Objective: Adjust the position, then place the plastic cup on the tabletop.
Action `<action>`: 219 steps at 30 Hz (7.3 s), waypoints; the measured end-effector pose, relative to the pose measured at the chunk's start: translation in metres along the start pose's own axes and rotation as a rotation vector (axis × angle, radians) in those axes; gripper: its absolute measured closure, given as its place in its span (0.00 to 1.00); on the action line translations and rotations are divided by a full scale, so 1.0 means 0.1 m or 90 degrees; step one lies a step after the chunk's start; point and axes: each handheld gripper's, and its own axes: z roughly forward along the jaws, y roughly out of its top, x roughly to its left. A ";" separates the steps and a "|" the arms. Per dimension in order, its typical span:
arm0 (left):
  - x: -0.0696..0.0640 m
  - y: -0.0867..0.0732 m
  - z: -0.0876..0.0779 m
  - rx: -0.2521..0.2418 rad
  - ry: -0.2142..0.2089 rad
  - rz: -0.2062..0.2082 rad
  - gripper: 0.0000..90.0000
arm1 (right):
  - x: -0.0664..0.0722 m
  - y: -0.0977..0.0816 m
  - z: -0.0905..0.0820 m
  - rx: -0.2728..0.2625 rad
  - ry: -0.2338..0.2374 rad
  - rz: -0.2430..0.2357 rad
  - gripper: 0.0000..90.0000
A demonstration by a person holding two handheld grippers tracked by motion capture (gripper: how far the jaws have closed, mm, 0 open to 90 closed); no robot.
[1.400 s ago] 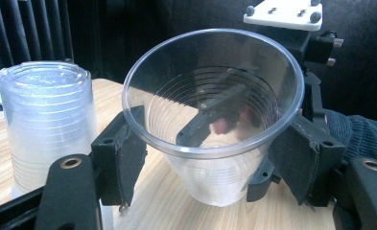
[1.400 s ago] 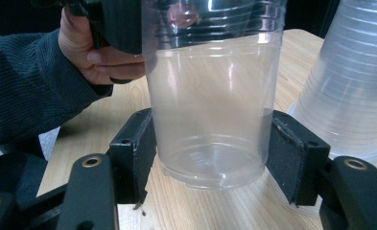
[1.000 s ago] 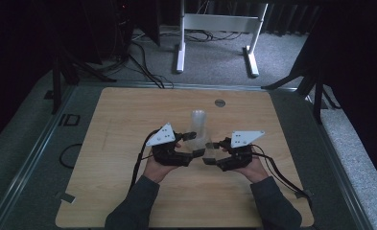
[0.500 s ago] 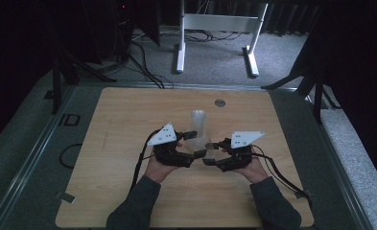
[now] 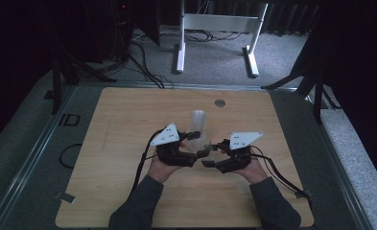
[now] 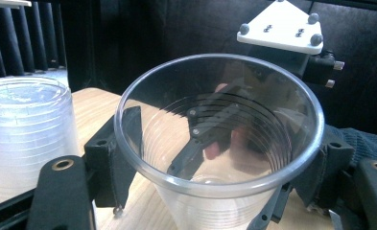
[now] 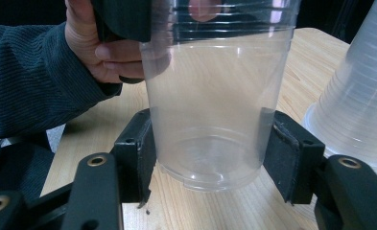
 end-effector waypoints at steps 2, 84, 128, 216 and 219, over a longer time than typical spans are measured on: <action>0.00 0.00 0.00 0.000 -0.001 0.002 0.32 | 0.00 0.00 0.00 0.001 0.000 0.000 0.44; 0.25 -0.24 -0.52 0.086 0.275 0.004 0.34 | 0.02 -0.05 -0.18 0.116 -0.160 -0.004 0.33; 0.63 -0.57 -0.74 0.105 0.447 -0.028 0.34 | 0.04 -0.10 -0.24 0.115 -0.170 0.001 0.33; 0.76 -0.92 -0.70 0.134 0.470 -0.086 0.11 | 0.04 -0.10 -0.23 0.114 -0.155 0.003 0.33; 0.74 -0.93 -0.71 0.136 0.471 -0.086 0.11 | 0.04 -0.11 -0.23 0.115 -0.156 0.005 0.33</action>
